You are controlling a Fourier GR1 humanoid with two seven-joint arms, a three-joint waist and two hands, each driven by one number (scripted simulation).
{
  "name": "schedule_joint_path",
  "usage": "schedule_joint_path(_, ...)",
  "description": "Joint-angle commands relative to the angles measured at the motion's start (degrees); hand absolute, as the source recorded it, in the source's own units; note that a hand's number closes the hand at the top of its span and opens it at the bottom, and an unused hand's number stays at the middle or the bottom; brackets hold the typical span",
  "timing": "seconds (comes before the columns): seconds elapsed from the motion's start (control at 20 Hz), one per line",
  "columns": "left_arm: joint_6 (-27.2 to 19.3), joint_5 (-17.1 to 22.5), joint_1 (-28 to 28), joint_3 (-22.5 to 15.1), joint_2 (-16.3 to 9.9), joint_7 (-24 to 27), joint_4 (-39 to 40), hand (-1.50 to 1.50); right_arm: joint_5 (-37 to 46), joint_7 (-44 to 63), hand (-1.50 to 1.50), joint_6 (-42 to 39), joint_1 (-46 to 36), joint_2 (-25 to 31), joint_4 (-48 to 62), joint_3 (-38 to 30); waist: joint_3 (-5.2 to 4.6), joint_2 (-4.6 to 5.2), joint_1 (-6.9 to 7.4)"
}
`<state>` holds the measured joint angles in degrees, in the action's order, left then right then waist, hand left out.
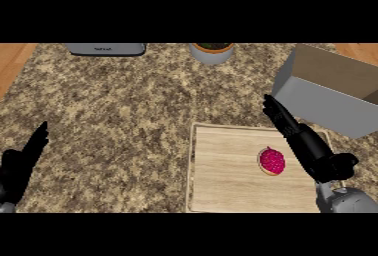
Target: Pick the cupcake from the tray and place it in the cardboard box
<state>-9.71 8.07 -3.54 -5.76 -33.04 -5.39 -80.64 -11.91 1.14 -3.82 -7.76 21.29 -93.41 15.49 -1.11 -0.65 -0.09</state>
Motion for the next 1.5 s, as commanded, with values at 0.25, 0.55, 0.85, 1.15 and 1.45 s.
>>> schedule_joint_path(0.25, 5.6, -0.2, 12.8, -8.8, 8.2, 4.1, -10.0, 0.00, 5.4, -0.5, -1.50, -0.5, 7.5, 3.2, -0.2, 2.3, 1.09, 0.56, -3.01)
schedule_joint_path(0.55, 5.4, 0.7, 11.0, -10.1, 10.2, 3.1, -10.1, 0.00, 35.7, -13.1, -1.50, 11.2, 7.0, 15.9, -0.4, 4.0, 1.10, -0.01, -3.48)
schedule_joint_path(0.85, 6.5, -0.3, 12.0, -11.2, 11.6, 4.0, -8.5, 0.00, 45.9, -15.5, -1.50, 19.6, 18.3, 23.2, -13.2, 2.3, 1.01, 0.09, -2.89)
schedule_joint_path(1.15, 5.9, -2.1, 15.5, -11.1, 13.6, 1.1, -8.1, 0.00, 44.8, -1.6, -1.50, 7.6, 26.8, 31.2, -31.9, -2.1, 1.00, 0.28, -1.66)
schedule_joint_path(1.45, 8.1, -1.6, 18.2, -10.2, 14.7, 0.1, -6.4, 0.00, 38.1, 9.0, -1.50, -6.4, 25.5, 33.7, -38.1, -2.6, 1.03, 0.67, -0.41)
